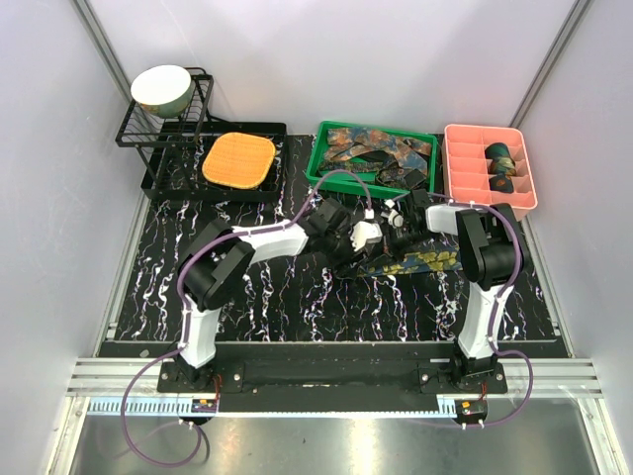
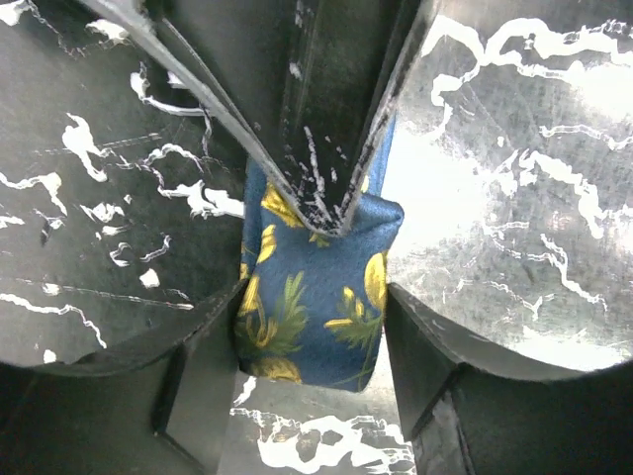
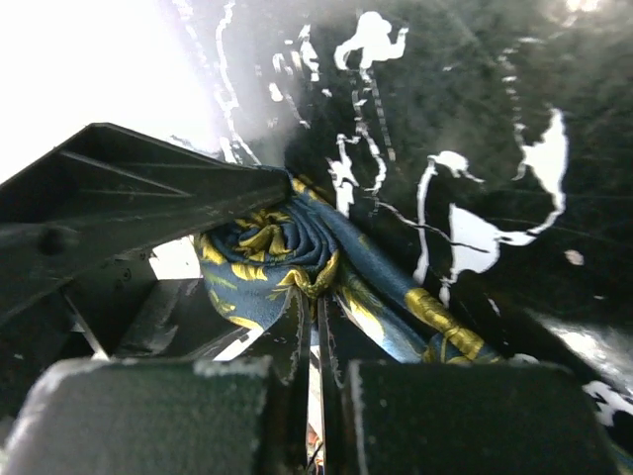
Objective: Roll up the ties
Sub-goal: Roll the tie at the center of the board.
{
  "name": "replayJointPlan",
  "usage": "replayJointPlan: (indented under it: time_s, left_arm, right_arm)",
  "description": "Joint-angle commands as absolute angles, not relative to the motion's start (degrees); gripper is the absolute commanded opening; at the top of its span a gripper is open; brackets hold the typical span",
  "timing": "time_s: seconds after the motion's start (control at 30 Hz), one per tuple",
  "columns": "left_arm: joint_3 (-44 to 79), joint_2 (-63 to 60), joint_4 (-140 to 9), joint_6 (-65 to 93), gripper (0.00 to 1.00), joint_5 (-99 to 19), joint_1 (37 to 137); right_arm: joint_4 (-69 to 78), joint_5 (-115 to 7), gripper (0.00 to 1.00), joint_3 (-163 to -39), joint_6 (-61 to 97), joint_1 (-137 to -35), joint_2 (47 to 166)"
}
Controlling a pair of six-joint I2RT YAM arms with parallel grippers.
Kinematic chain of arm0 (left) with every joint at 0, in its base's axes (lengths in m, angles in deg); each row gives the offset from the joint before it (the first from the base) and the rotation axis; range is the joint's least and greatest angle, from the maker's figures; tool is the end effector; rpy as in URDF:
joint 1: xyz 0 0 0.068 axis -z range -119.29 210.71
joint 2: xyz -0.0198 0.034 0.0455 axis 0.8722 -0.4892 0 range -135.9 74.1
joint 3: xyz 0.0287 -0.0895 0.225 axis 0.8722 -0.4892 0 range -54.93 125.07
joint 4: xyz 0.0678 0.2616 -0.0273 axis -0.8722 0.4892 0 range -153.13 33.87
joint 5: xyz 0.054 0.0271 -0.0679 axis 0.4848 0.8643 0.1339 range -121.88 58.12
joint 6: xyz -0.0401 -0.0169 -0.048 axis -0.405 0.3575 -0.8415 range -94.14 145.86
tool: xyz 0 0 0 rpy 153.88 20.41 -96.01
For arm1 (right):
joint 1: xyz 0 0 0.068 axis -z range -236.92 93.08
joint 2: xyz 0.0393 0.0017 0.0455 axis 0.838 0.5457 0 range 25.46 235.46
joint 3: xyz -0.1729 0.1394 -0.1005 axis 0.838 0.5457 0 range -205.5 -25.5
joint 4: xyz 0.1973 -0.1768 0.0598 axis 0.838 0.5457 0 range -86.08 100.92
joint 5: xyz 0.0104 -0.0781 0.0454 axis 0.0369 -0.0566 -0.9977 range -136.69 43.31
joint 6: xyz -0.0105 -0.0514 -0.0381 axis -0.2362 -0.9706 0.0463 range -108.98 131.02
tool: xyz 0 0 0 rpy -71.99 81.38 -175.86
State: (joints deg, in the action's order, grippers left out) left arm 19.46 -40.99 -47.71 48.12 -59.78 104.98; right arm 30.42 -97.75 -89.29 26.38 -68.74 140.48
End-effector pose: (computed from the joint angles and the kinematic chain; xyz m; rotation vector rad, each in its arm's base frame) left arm 0.2832 -0.3090 0.1055 1.5597 2.0260 -0.7698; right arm 0.3329 0.1098 0.0601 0.0572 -2.8093 -1.3737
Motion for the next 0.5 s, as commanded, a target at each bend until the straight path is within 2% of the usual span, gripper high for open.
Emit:
replayJointPlan:
  time_s: [0.0, 0.17, 0.23, 0.37, 0.43, 0.47]
  left_arm:
    - [11.01, -43.94, -59.22, 43.35, 0.63, -65.27, 104.13]
    - [6.08, -42.44, -71.64, 38.34, 0.64, -68.7, 103.08]
    - [5.11, -42.79, -74.81, 37.99, 0.59, -69.05, 102.9]
    - [5.19, -43.23, -69.05, 40.96, 0.41, -66.6, 102.64]
    - [4.84, -41.48, -65.96, 43.51, 0.38, -63.02, 102.72]
    - [4.49, -40.86, -63.33, 44.13, 0.42, -61.68, 102.73]
  right_arm:
    - [35.73, -81.05, 0.0, -90.18, 20.6, -71.16, 144.63]
    - [37.67, -78.68, 0.0, -91.68, 19.99, -73.44, 145.87]
    - [38.19, -78.24, 0.0, -92.47, 20.07, -74.15, 146.39]
    - [38.2, -77.36, 0.0, -93.96, 20.51, -74.33, 147.71]
    - [37.93, -77.89, 0.0, -94.93, 20.86, -74.85, 148.32]
    - [37.93, -77.89, 0.0, -95.11, 21.04, -75.12, 148.41]
